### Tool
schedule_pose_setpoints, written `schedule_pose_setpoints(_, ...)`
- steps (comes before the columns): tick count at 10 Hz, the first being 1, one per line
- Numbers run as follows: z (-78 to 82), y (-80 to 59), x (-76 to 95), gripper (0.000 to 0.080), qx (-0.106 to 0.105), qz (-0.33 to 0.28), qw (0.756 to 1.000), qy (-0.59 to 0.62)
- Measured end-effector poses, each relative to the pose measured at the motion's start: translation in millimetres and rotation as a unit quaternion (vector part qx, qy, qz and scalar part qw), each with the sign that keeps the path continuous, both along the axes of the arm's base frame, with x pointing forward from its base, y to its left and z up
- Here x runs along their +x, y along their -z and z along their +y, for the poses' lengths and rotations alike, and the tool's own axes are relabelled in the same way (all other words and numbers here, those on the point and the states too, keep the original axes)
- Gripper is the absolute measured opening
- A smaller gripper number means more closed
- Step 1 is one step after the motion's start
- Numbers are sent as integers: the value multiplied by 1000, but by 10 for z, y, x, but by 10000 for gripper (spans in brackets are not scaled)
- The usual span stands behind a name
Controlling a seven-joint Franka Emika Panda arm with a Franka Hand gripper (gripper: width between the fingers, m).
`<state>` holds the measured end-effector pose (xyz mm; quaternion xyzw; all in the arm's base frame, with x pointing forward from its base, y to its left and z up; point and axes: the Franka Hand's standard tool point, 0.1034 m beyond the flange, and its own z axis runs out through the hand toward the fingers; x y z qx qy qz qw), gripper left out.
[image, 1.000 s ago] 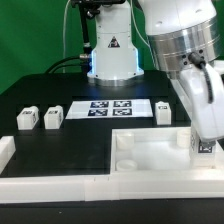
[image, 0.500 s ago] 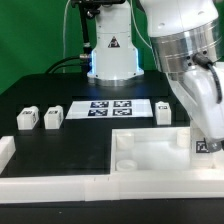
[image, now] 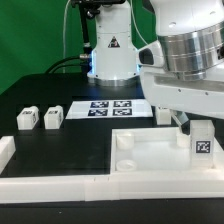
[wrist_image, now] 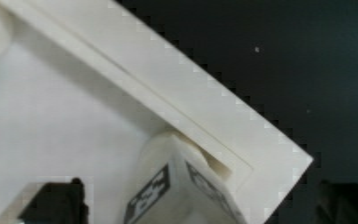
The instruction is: Assemble one leg
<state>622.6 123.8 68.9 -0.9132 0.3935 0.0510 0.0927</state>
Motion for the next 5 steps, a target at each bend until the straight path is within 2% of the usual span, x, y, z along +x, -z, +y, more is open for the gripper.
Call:
schedule_pose_setpoints(2,-52,-12,-18,649,-29,-17,984,-172)
schedule_pose_setpoints(4,-47,2,24,649,-37,-57,953,-295)
schedule_pose_setpoints(5,-49,13,14,649,-36,-58,950,-303)
